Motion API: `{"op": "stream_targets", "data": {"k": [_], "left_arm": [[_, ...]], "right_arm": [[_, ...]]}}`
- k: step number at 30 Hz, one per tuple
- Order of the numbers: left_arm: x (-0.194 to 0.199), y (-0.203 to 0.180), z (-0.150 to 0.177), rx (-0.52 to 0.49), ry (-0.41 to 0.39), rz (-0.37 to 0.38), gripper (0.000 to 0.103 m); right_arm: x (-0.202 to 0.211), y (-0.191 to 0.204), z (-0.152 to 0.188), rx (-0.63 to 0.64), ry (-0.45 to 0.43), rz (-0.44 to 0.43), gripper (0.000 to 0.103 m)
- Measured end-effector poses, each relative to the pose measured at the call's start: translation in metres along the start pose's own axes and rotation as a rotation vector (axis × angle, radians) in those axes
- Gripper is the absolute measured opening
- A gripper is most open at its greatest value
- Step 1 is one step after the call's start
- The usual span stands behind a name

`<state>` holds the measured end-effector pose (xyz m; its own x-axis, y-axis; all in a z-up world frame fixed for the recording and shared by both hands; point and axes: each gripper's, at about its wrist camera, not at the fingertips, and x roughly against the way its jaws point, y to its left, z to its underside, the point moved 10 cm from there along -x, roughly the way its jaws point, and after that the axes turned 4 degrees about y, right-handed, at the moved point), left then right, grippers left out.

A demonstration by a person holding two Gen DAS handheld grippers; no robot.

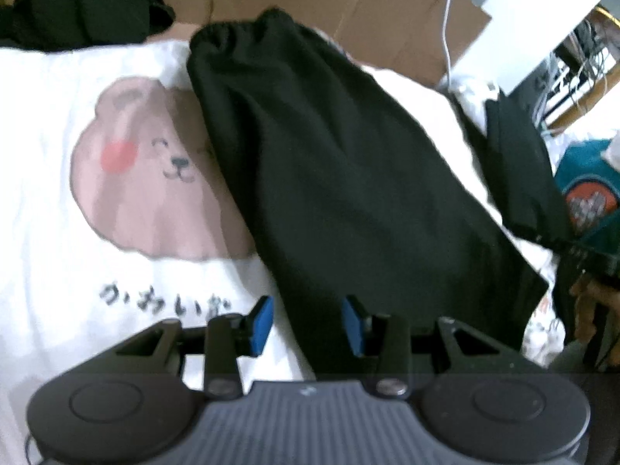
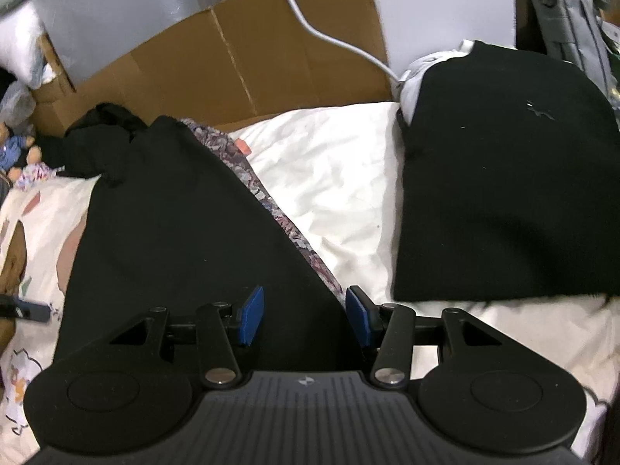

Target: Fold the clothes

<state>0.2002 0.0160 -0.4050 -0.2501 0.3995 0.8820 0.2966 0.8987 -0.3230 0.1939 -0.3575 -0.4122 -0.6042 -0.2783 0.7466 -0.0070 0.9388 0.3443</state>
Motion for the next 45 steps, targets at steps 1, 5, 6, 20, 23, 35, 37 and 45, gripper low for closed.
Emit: {"op": "stream_targets", "data": {"k": [1, 5, 6, 20, 23, 35, 37, 45], "left_arm": [[-0.004, 0.000, 0.005, 0.004, 0.012, 0.001, 0.042], [-0.017, 0.000, 0.020, 0.059, 0.058, 0.014, 0.041], [-0.020, -0.001, 0.022, 0.074, 0.068, 0.019, 0.039], [-0.037, -0.006, 0.021, 0.081, 0.083, 0.066, 0.041], [-0.039, -0.004, 0.021, 0.110, 0.077, 0.088, 0.043], [-0.026, -0.002, 0.012, 0.134, 0.062, 0.148, 0.007], [-0.006, 0.009, 0.011, 0.155, 0.032, 0.150, 0.007], [0.033, 0.047, 0.005, 0.162, -0.033, 0.042, 0.007]], "right_arm": [[0.004, 0.004, 0.002, -0.005, 0.001, -0.016, 0.052], [0.014, 0.030, 0.011, 0.034, 0.015, -0.101, 0.052], [0.015, 0.035, 0.013, 0.044, 0.018, -0.112, 0.053], [-0.018, 0.094, 0.052, 0.226, 0.154, -0.179, 0.056], [-0.021, 0.085, 0.055, 0.198, 0.172, -0.144, 0.056], [-0.019, 0.033, 0.045, 0.075, 0.145, 0.024, 0.055], [-0.020, 0.026, 0.046, 0.063, 0.148, 0.039, 0.055], [-0.024, 0.023, 0.044, 0.079, 0.149, 0.079, 0.055]]}}
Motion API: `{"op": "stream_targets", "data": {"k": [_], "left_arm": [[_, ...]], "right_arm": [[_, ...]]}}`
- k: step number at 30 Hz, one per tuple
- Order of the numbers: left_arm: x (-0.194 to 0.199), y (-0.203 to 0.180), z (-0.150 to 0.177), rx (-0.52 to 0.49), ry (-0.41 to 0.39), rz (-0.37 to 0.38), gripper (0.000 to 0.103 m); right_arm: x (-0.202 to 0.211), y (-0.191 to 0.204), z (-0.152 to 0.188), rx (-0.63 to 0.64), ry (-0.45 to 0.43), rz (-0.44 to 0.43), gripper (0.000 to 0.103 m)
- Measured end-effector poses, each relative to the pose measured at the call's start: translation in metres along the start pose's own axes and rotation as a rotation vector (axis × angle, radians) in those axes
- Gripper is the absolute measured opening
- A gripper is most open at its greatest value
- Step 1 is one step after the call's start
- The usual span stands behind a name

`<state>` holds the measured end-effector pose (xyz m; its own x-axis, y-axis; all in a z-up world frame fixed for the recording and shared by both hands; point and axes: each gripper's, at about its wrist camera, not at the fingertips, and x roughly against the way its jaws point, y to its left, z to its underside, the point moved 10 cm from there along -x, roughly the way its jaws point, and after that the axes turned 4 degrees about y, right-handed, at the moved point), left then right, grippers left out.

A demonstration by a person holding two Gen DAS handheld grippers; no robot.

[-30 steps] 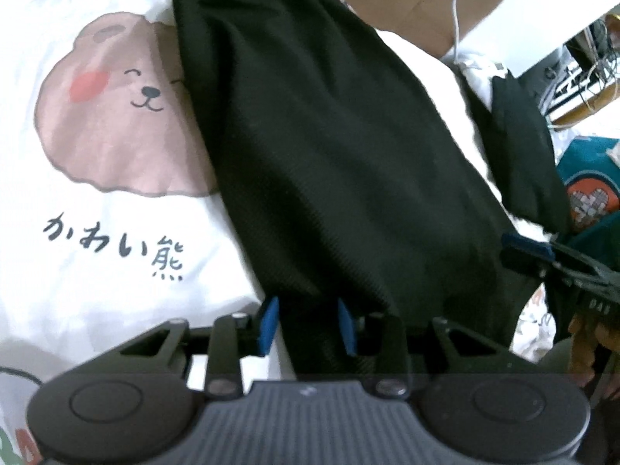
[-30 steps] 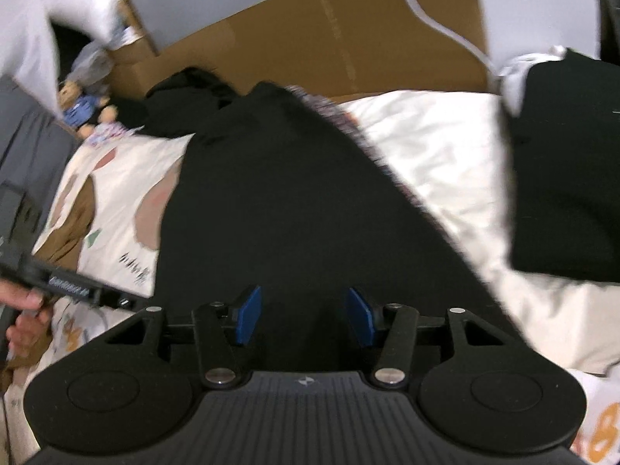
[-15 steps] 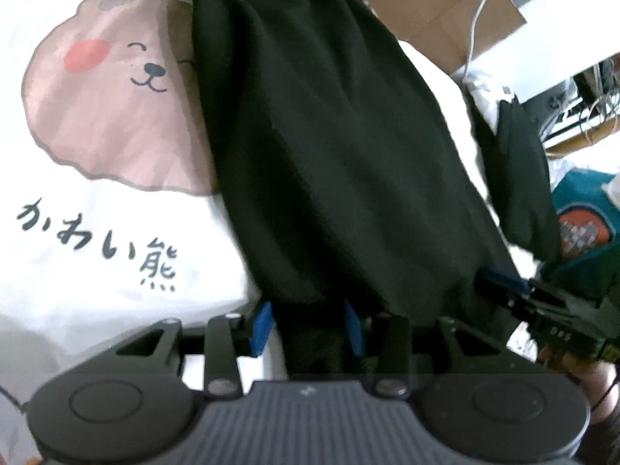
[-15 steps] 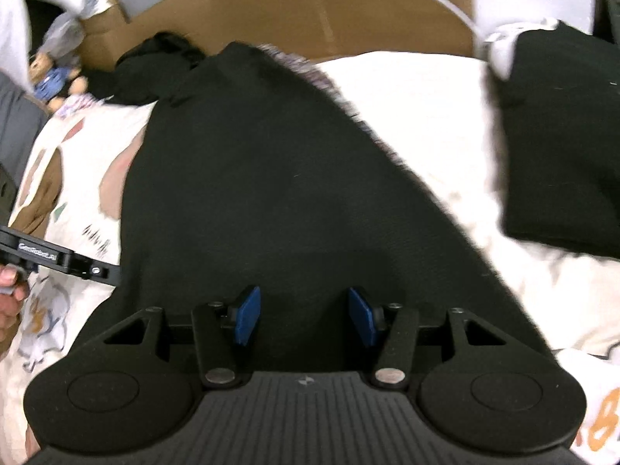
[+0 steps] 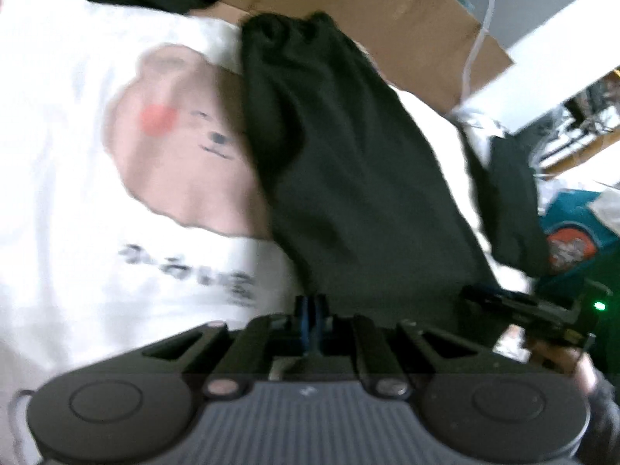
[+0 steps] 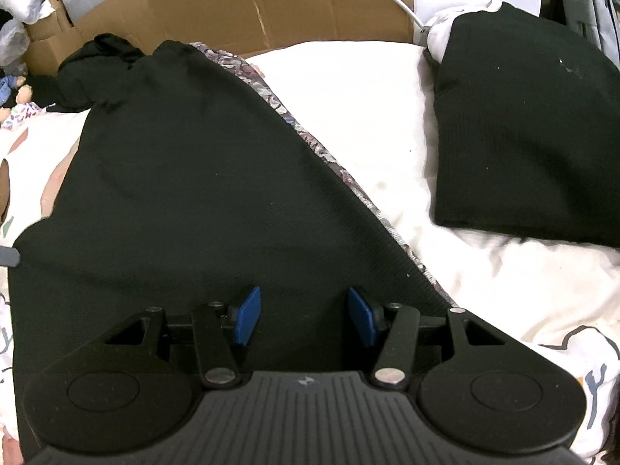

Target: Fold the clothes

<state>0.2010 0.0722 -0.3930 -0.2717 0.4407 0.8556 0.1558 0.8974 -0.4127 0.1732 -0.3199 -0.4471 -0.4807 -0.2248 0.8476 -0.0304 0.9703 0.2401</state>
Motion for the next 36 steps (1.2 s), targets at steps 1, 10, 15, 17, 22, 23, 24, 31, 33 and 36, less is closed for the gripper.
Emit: {"op": "stream_targets", "data": {"k": [1, 10, 15, 17, 22, 23, 24, 31, 33, 36], "left_arm": [[-0.001, 0.004, -0.001, 0.008, -0.001, -0.006, 0.009], [-0.048, -0.001, 0.016, 0.044, 0.077, 0.024, 0.025], [-0.059, -0.012, 0.018, 0.051, 0.083, 0.043, 0.034], [-0.061, -0.016, 0.017, 0.046, 0.081, 0.045, 0.036], [-0.059, -0.019, 0.020, 0.030, 0.080, 0.086, 0.000], [-0.058, -0.020, 0.021, 0.018, 0.084, 0.083, 0.000], [-0.057, -0.020, 0.022, 0.006, 0.088, 0.079, 0.000], [-0.024, 0.006, 0.014, 0.046, 0.020, 0.060, 0.000], [-0.021, 0.012, 0.015, 0.071, 0.011, 0.085, 0.000], [-0.021, 0.018, 0.016, 0.122, 0.001, 0.135, 0.006]], "right_arm": [[0.001, -0.001, 0.000, -0.002, -0.003, 0.003, 0.055], [0.024, -0.023, -0.018, -0.068, -0.084, 0.034, 0.056], [0.038, -0.055, -0.030, -0.080, -0.042, 0.100, 0.057], [0.041, -0.063, -0.035, -0.078, -0.012, 0.111, 0.060], [0.036, -0.067, -0.035, -0.086, 0.050, 0.104, 0.062], [0.034, -0.066, -0.033, -0.091, 0.063, 0.097, 0.062], [0.031, -0.065, -0.031, -0.094, 0.077, 0.091, 0.062], [0.018, -0.064, -0.012, -0.082, 0.152, 0.065, 0.044], [0.019, -0.068, -0.009, -0.080, 0.168, 0.068, 0.036], [0.021, -0.073, -0.006, -0.083, 0.183, 0.075, 0.030]]}}
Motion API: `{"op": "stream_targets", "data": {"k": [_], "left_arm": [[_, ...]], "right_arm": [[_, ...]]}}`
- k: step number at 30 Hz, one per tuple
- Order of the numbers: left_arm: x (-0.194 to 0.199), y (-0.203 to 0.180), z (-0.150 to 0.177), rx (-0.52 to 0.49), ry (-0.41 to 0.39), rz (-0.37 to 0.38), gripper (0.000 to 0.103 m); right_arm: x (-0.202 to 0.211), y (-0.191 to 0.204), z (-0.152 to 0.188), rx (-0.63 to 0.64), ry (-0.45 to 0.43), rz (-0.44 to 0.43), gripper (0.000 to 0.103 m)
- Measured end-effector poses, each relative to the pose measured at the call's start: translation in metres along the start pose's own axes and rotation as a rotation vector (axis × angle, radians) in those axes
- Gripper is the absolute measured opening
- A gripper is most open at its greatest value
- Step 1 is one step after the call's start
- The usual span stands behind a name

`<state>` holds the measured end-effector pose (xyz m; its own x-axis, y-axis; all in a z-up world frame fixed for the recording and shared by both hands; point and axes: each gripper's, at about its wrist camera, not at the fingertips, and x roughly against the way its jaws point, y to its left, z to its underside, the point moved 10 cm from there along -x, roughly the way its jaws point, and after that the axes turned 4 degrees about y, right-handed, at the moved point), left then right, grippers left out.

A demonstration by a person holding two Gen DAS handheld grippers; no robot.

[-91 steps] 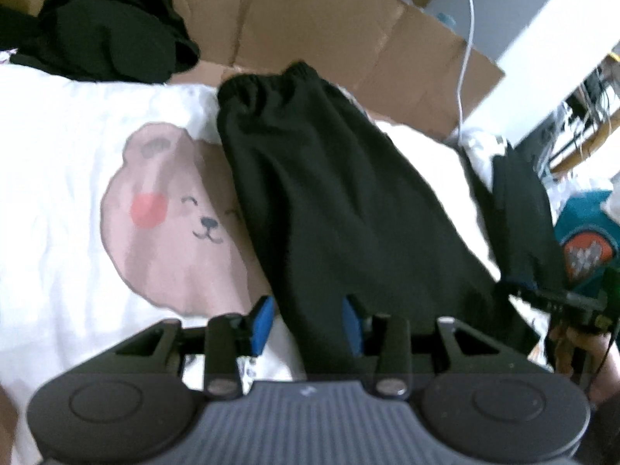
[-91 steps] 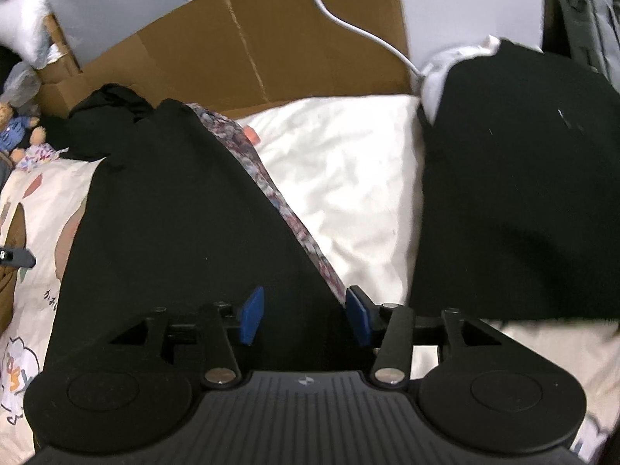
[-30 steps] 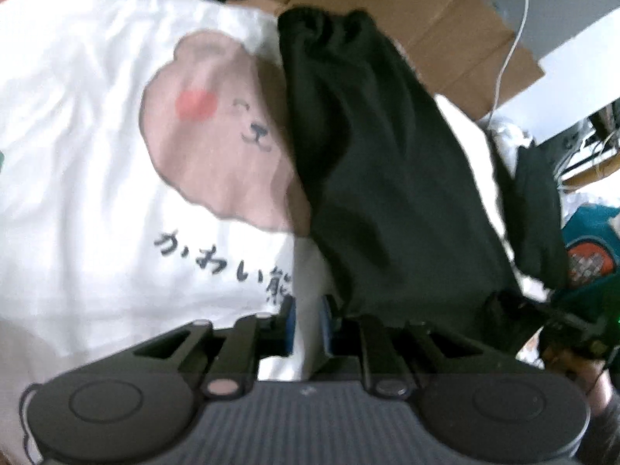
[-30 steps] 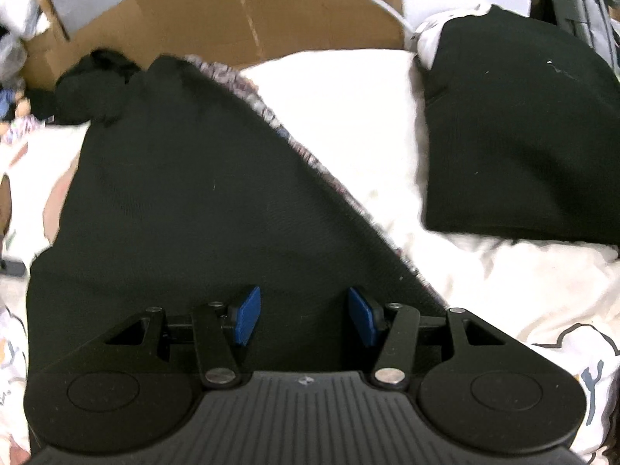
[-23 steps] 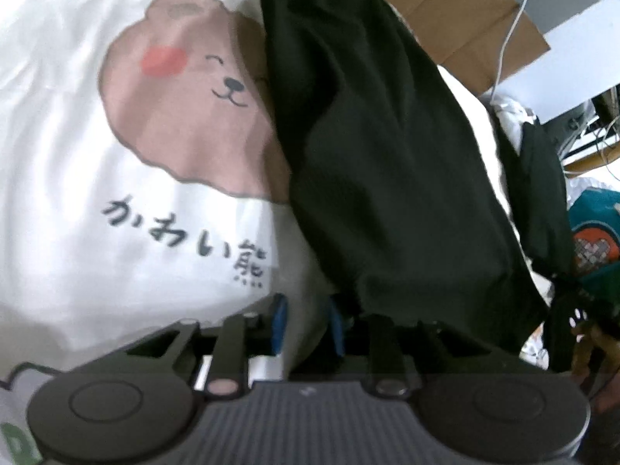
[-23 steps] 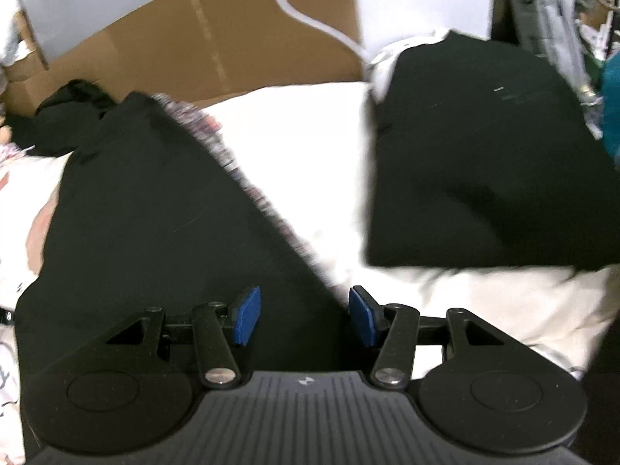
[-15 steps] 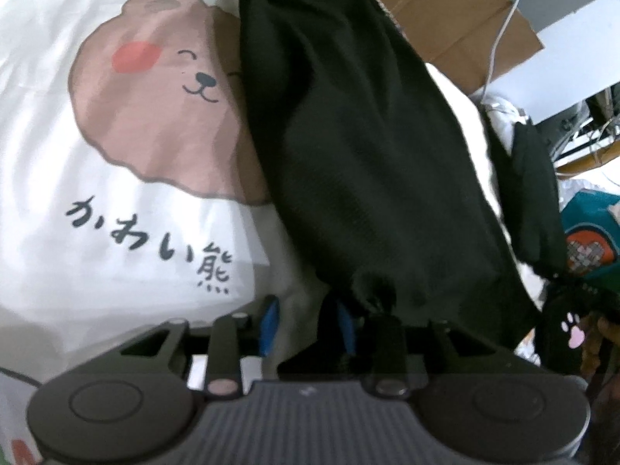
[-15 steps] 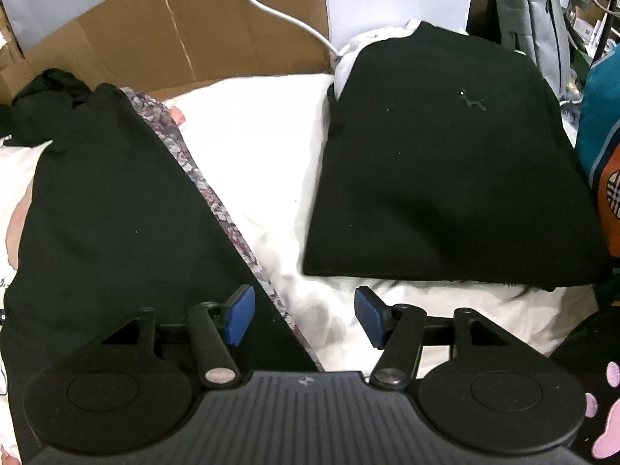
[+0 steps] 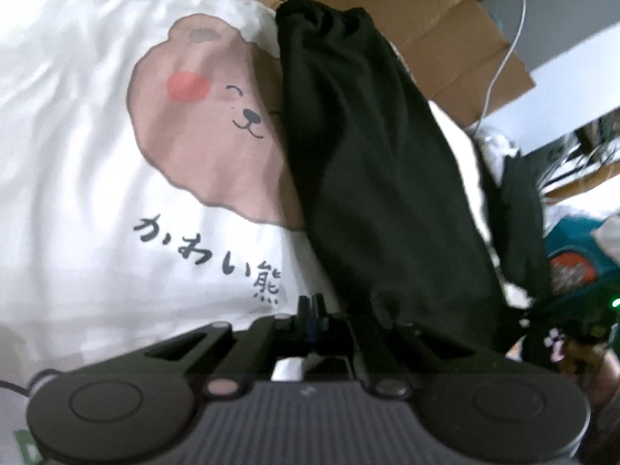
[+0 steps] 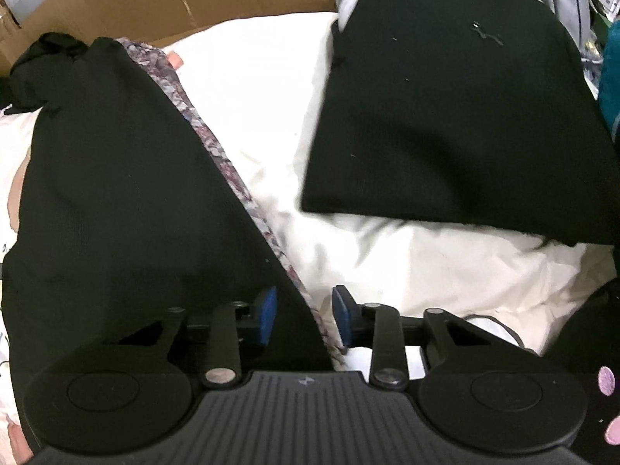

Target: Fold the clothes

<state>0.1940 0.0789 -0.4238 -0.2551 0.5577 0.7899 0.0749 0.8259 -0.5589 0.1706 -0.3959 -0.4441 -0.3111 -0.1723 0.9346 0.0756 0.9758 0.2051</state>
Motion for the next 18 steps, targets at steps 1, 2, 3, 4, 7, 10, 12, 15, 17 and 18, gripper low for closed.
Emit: {"op": "stream_targets", "data": {"k": [1, 2, 3, 4, 7, 10, 12, 15, 17, 18], "left_arm": [[0.000, 0.001, 0.001, 0.011, 0.000, 0.010, 0.007], [0.002, 0.001, 0.002, 0.011, 0.001, 0.020, 0.009], [0.000, -0.002, 0.003, 0.008, 0.003, 0.040, 0.010], [0.001, -0.004, 0.004, 0.000, 0.005, 0.054, 0.012], [-0.007, -0.016, 0.008, -0.027, 0.031, 0.064, 0.026], [-0.017, -0.021, 0.015, -0.043, 0.057, 0.045, 0.030], [-0.022, -0.024, 0.020, -0.044, 0.074, 0.045, 0.034], [-0.030, -0.027, 0.028, -0.046, 0.103, 0.044, 0.042], [-0.031, -0.031, 0.030, -0.086, 0.109, 0.024, 0.042], [-0.030, -0.031, 0.029, -0.099, 0.107, 0.016, 0.042]], "right_arm": [[0.000, -0.001, 0.001, 0.001, 0.004, 0.000, 0.025], [0.001, -0.001, 0.001, 0.005, 0.007, -0.003, 0.023], [0.001, 0.000, 0.002, 0.009, 0.011, -0.005, 0.020], [0.001, 0.000, 0.002, 0.013, 0.014, -0.008, 0.017], [0.002, -0.004, 0.003, 0.015, 0.016, -0.007, 0.011], [0.002, -0.010, 0.002, -0.002, 0.015, -0.010, 0.009], [0.002, -0.013, 0.002, -0.007, 0.013, -0.010, 0.009], [0.001, -0.014, 0.002, -0.014, 0.012, -0.016, 0.009], [0.001, -0.014, 0.002, -0.016, 0.012, -0.021, 0.009], [0.001, -0.014, 0.002, -0.018, 0.012, -0.023, 0.009]]}}
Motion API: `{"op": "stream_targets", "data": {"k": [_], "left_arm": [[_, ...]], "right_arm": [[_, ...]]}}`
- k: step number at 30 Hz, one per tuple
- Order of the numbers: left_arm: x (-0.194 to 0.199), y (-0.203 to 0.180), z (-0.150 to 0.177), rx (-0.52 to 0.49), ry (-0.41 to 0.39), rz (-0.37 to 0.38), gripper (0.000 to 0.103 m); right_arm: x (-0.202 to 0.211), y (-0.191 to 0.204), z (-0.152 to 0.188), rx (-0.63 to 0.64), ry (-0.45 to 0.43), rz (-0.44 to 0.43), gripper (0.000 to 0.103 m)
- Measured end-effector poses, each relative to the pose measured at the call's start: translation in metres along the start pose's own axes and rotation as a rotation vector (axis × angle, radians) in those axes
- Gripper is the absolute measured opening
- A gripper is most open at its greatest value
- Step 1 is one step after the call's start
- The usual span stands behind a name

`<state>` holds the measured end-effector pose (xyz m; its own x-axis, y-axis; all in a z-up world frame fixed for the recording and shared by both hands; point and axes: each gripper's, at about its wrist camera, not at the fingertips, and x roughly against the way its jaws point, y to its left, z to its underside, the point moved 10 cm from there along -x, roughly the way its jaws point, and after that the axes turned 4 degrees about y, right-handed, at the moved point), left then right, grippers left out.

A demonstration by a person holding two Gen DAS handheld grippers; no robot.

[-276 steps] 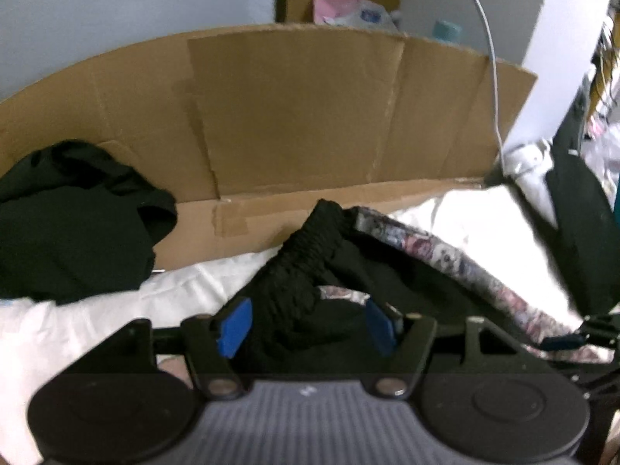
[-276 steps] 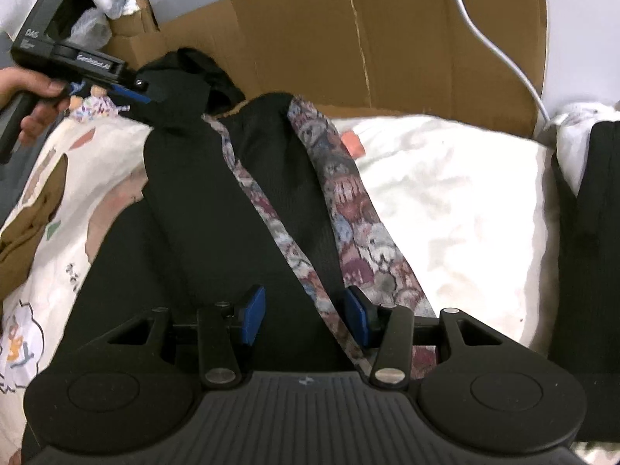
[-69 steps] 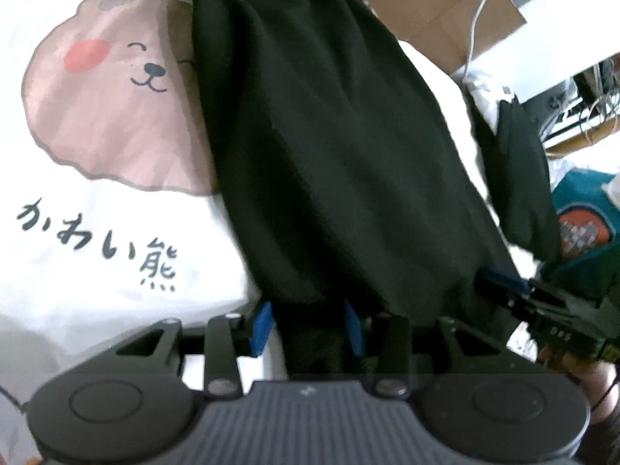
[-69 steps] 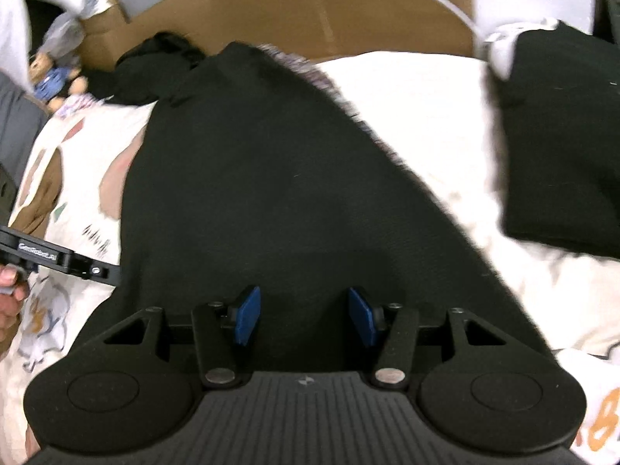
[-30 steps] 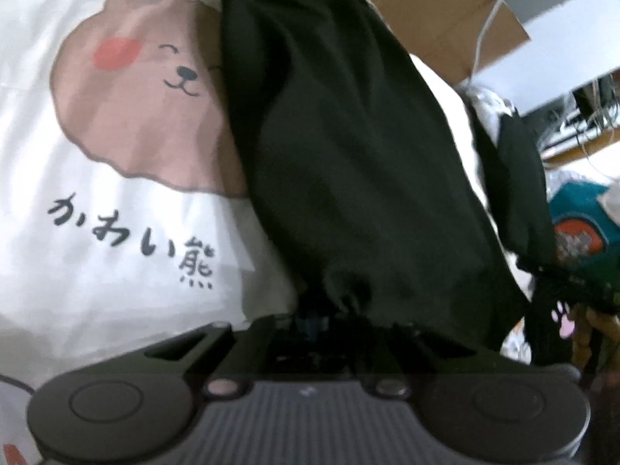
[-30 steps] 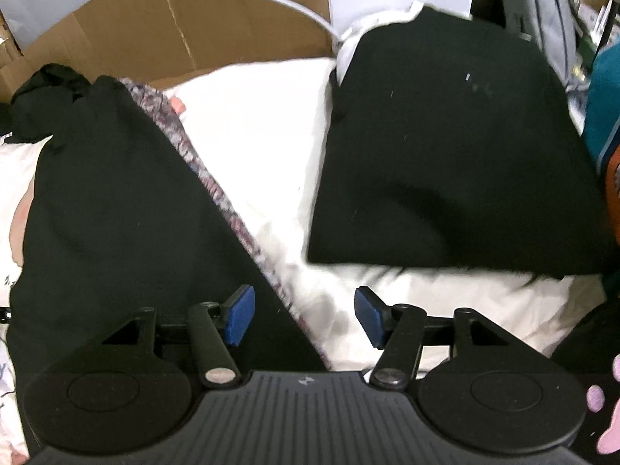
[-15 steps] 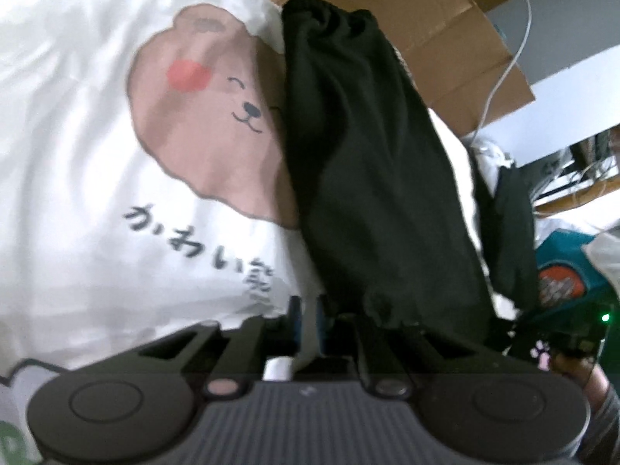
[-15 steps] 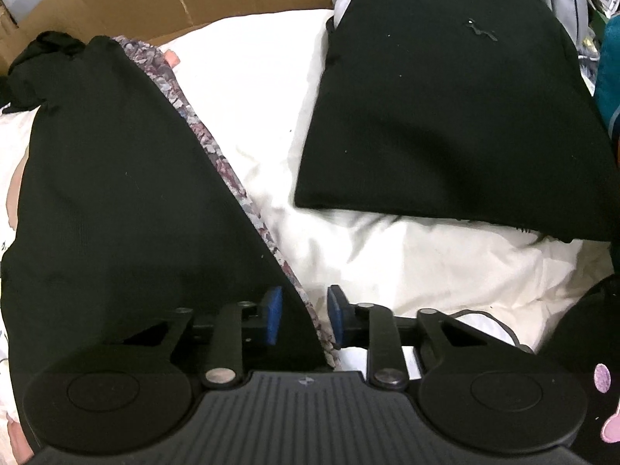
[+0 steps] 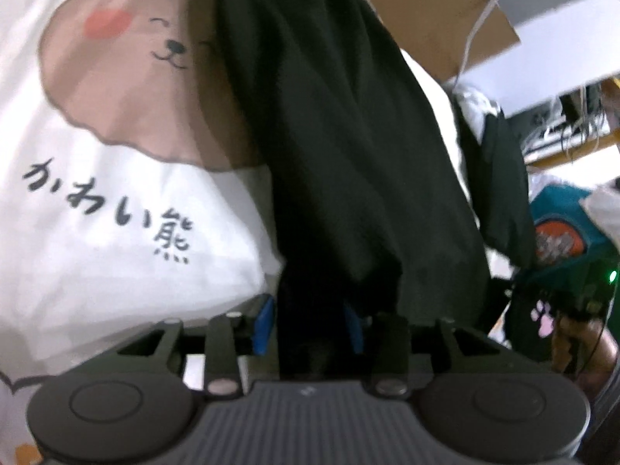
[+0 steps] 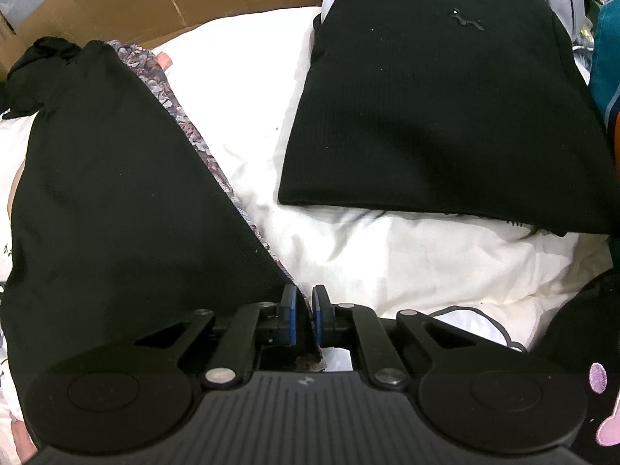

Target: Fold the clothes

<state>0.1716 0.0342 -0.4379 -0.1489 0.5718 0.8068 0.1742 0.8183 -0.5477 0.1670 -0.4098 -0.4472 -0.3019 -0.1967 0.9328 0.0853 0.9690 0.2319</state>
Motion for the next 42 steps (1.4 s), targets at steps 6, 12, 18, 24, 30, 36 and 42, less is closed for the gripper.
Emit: {"op": "stream_targets", "data": {"k": [6, 12, 18, 24, 30, 36, 42], "left_arm": [[0.004, 0.003, 0.008, -0.101, 0.058, -0.061, 0.012], [0.058, 0.029, 0.021, -0.055, 0.022, -0.039, 0.009], [0.070, 0.035, 0.022, -0.024, 0.005, -0.047, 0.008], [0.060, 0.050, 0.014, 0.051, -0.002, -0.103, 0.008], [0.060, 0.041, -0.005, 0.057, -0.087, -0.028, 0.056], [0.037, 0.031, 0.001, -0.041, -0.023, -0.084, 0.042], [0.048, 0.044, 0.002, -0.029, 0.005, -0.185, 0.002]], "right_arm": [[-0.001, 0.000, 0.000, -0.002, -0.002, -0.009, 0.009], [-0.001, 0.001, -0.001, 0.001, -0.006, -0.008, 0.009], [-0.002, 0.002, -0.001, 0.006, 0.003, 0.000, 0.009], [-0.004, 0.002, 0.001, 0.024, 0.026, 0.033, 0.009], [-0.001, 0.004, 0.005, 0.056, 0.047, 0.041, 0.009], [0.003, 0.002, 0.008, 0.044, 0.049, 0.030, 0.009], [0.008, -0.007, 0.008, 0.007, 0.040, 0.025, 0.009]]}}
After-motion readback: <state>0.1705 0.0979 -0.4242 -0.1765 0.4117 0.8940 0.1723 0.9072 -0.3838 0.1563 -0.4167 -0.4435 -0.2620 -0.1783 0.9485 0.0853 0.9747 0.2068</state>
